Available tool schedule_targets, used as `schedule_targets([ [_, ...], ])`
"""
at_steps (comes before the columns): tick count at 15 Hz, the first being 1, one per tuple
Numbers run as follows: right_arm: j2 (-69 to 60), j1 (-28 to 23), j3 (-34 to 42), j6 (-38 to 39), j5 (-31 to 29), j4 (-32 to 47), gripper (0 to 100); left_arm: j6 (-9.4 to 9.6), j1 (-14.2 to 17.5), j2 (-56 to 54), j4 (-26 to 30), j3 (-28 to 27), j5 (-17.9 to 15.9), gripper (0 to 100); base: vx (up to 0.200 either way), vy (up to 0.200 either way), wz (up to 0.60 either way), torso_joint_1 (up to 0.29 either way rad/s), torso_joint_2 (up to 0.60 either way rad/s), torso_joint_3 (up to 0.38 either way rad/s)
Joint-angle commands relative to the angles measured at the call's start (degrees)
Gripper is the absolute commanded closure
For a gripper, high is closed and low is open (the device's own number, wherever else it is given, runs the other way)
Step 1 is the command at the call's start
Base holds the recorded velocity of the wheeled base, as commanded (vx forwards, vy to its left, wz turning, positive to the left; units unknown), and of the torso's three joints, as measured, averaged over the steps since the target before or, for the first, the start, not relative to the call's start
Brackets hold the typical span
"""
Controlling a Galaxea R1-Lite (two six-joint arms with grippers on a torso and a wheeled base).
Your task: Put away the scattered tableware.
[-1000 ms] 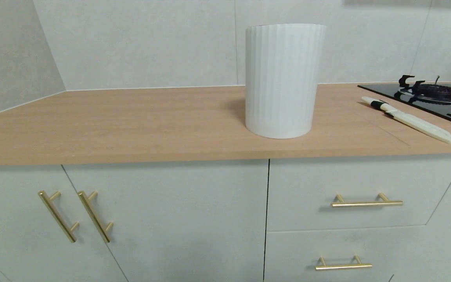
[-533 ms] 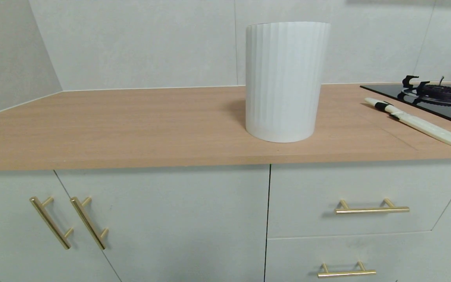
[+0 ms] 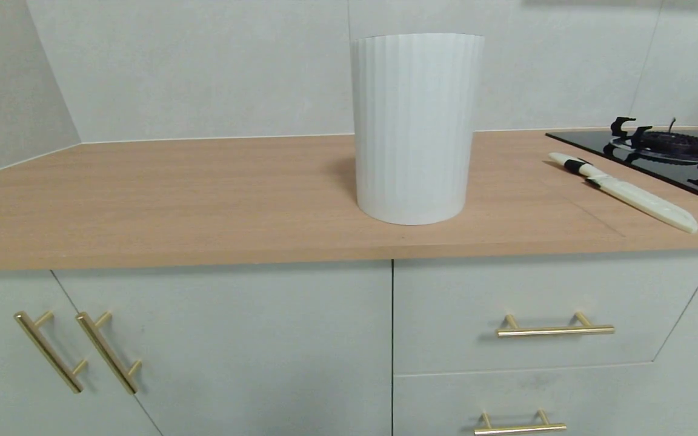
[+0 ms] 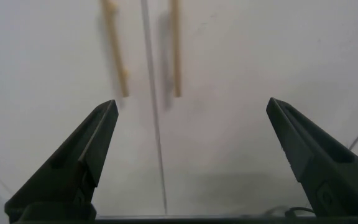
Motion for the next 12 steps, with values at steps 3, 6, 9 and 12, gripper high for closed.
schedule_targets([
  [3, 0.07, 0.02, 0.02, -0.01, -0.03, -0.02, 0, -0.01, 0.02, 0.02, 0.00, 0.00, 0.01, 0, 0.000, -0.200, 0.00, 0.007, 0.00, 0.002],
  [6, 0.07, 0.02, 0.02, -0.01, 0.06, -0.02, 0, -0.01, 0.02, 0.02, 0.00, 0.00, 0.01, 0, 0.000, 0.000, 0.00, 0.000, 0.00, 0.000],
  [9, 0.07, 0.02, 0.02, -0.01, 0.06, -0.02, 0, -0.10, 0.02, 0.02, 0.00, 0.00, 0.01, 0, 0.000, 0.000, 0.00, 0.000, 0.00, 0.000],
  [12, 0.07, 0.02, 0.02, -0.01, -0.03, -0.02, 0, -0.10, 0.02, 0.02, 0.00, 0.00, 0.01, 0, 0.000, 0.000, 0.00, 0.000, 0.00, 0.000],
])
